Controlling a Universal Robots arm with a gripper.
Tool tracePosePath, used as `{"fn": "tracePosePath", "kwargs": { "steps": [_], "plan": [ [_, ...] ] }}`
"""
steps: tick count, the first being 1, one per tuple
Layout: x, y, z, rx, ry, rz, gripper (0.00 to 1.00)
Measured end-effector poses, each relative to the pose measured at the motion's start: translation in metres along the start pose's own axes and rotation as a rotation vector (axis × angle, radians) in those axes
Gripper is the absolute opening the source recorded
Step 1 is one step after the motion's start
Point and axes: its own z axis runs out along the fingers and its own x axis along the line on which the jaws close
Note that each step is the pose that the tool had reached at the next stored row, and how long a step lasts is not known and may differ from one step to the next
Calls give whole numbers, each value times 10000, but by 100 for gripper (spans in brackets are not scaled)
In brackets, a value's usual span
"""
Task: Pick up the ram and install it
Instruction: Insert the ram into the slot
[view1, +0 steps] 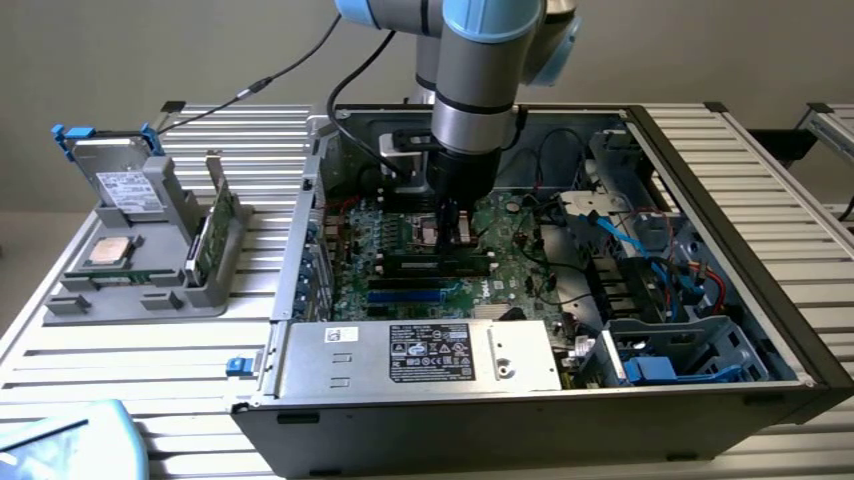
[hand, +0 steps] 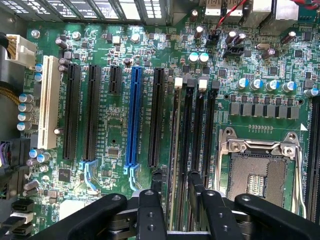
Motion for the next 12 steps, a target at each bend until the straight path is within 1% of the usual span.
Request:
{"fn": "tracePosePath", "kwargs": {
  "steps": [4, 6, 8, 10, 11, 12],
  "plan": [
    [-1, 0, 0, 0, 0, 0, 34],
    [-1, 0, 0, 0, 0, 0, 36],
    [-1, 0, 0, 0, 0, 0, 48],
    [-1, 0, 0, 0, 0, 0, 48],
    [-1, 1, -2, -1, 1, 1, 55],
    [-1, 4, -9, -1, -2, 2, 55]
  ]
}}
